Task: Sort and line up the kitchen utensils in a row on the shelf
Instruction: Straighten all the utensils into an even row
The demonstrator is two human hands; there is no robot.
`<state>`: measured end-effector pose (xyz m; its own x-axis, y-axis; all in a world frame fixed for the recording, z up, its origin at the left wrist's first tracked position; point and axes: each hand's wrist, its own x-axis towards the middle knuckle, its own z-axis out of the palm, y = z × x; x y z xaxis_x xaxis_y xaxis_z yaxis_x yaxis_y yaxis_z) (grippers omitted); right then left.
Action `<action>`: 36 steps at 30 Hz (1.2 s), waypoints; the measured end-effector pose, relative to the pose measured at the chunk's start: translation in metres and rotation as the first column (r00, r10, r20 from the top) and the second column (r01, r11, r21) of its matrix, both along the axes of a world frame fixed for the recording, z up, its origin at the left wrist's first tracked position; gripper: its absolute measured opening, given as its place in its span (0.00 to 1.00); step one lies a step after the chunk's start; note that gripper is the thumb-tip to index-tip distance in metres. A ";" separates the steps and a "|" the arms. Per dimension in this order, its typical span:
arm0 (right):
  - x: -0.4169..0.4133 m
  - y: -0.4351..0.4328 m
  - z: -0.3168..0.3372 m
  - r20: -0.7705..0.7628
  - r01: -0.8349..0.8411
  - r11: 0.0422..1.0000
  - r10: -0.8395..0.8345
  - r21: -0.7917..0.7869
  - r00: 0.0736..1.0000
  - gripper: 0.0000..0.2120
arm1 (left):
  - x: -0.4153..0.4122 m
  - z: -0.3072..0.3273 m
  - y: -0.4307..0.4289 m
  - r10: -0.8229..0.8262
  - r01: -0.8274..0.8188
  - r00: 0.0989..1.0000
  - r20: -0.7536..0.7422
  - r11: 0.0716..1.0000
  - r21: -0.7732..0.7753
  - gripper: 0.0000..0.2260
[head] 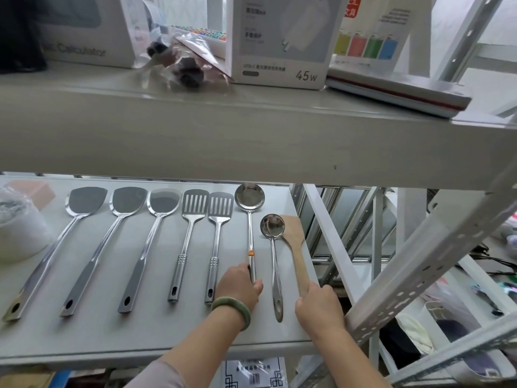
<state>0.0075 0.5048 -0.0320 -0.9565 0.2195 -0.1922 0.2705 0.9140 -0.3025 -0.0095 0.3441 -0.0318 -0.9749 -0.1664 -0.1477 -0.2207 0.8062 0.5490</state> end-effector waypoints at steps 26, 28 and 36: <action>0.001 -0.043 -0.002 -0.160 -0.197 0.977 0.183 -0.081 0.970 0.12 | 0.018 -0.003 -0.016 0.015 -0.015 0.996 -0.087 1.000 -0.001 0.25; 0.003 -0.045 -0.001 -0.246 -0.216 0.969 0.183 -0.118 0.952 0.16 | 0.023 -0.004 -0.031 0.044 -0.053 0.984 -0.174 0.998 -0.046 0.24; -0.004 -0.085 0.007 -0.172 -0.333 0.928 0.305 -0.168 0.937 0.25 | 0.040 -0.016 -0.058 0.099 -0.105 0.994 -0.056 0.985 -0.134 0.22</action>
<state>0.0034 0.4195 -0.0248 -0.9898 -0.1295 -0.0588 -0.0839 0.8654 -0.4940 0.0309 0.2856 -0.0474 -0.9573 -0.2807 -0.0696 -0.2814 0.8488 0.4476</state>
